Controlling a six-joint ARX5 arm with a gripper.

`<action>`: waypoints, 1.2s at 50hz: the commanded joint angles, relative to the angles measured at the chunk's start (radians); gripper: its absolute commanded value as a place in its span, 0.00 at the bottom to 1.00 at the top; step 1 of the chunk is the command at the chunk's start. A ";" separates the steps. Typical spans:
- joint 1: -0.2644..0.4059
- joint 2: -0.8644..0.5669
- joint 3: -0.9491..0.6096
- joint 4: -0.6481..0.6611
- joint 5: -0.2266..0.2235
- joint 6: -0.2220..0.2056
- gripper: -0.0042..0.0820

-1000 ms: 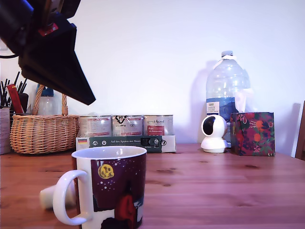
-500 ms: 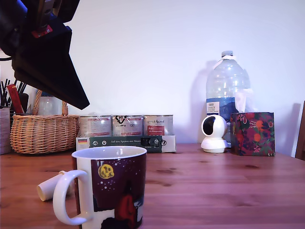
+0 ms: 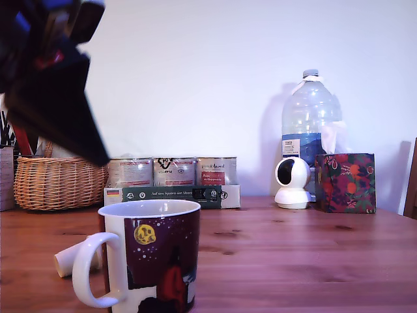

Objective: Pick up the coffee capsules from the table one by one and drop them inside the nearest coffee cup

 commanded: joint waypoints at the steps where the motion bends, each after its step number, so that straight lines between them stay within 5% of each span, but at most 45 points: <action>1: 0.004 -0.048 -0.040 0.052 -0.022 -0.032 0.03; 10: 0.004 -0.162 -0.136 0.107 -0.109 -0.073 0.03; 30: 0.001 -0.349 -0.278 0.121 -0.213 -0.157 0.03; 45: 0.001 -0.359 -0.312 0.168 -0.211 -0.152 0.08; 52: 0.001 -0.358 -0.312 0.180 -0.211 -0.069 0.23; 60: 0.001 -0.341 -0.312 0.203 -0.230 -0.056 0.69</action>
